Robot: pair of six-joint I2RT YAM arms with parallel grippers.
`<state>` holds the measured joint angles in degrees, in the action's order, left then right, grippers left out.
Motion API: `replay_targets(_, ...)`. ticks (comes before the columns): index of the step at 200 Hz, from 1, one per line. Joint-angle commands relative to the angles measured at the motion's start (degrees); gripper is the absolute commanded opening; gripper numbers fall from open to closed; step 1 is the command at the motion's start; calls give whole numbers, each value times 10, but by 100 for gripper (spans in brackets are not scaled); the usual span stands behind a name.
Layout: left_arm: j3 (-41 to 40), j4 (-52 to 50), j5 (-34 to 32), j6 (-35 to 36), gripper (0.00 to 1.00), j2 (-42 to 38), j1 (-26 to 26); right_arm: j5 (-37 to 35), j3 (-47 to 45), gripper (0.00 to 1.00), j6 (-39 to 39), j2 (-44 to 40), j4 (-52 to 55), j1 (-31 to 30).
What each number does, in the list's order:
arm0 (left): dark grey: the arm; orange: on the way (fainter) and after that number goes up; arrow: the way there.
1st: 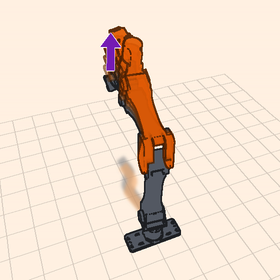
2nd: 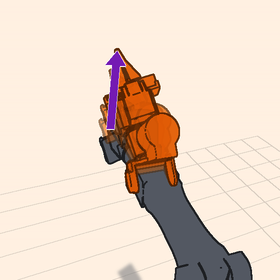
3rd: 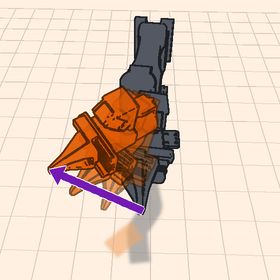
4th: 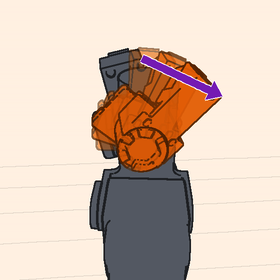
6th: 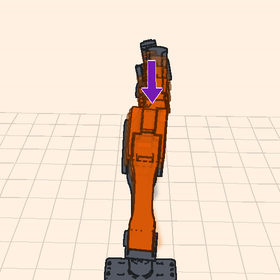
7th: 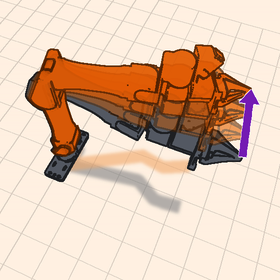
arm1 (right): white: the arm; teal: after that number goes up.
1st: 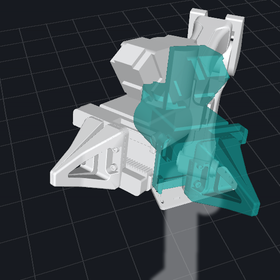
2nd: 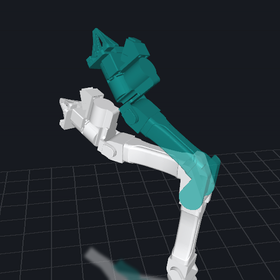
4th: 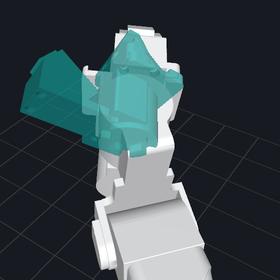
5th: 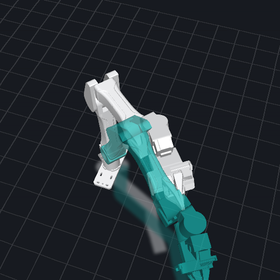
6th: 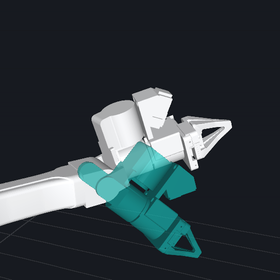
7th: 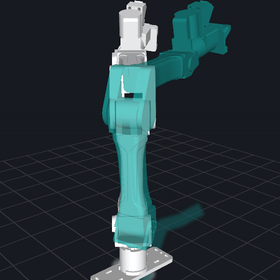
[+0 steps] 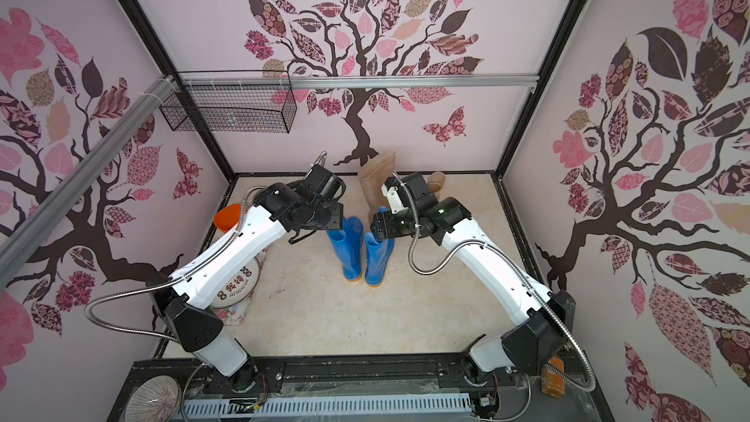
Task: Match and arrange rain boots in pairs
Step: Pick up the rain boot at the center of the board.
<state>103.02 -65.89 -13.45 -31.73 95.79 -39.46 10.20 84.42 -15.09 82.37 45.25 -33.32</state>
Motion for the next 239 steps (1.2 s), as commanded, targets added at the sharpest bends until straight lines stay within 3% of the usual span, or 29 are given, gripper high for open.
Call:
replay_targets(1,-26,38,13,-4,10,6,13,13,9,58,-1,14,-9,-10)
replay_targets(6,-27,38,16,-3,0,5,17,14,12,54,0,16,-10,-12)
replay_targets(46,-22,35,6,22,0,-30,52,39,42,21,-7,19,-18,-20)
replay_targets(83,-20,30,0,56,0,-68,82,52,81,1,-7,38,-24,-47)
replay_targets(147,-4,0,-2,126,0,-60,119,39,155,0,-9,108,-49,-65)
replay_targets(191,-25,18,20,155,0,-75,185,-4,233,0,-40,168,-59,-72)
replay_targets(239,-12,19,25,190,0,-54,189,3,303,0,-47,239,-68,-83)
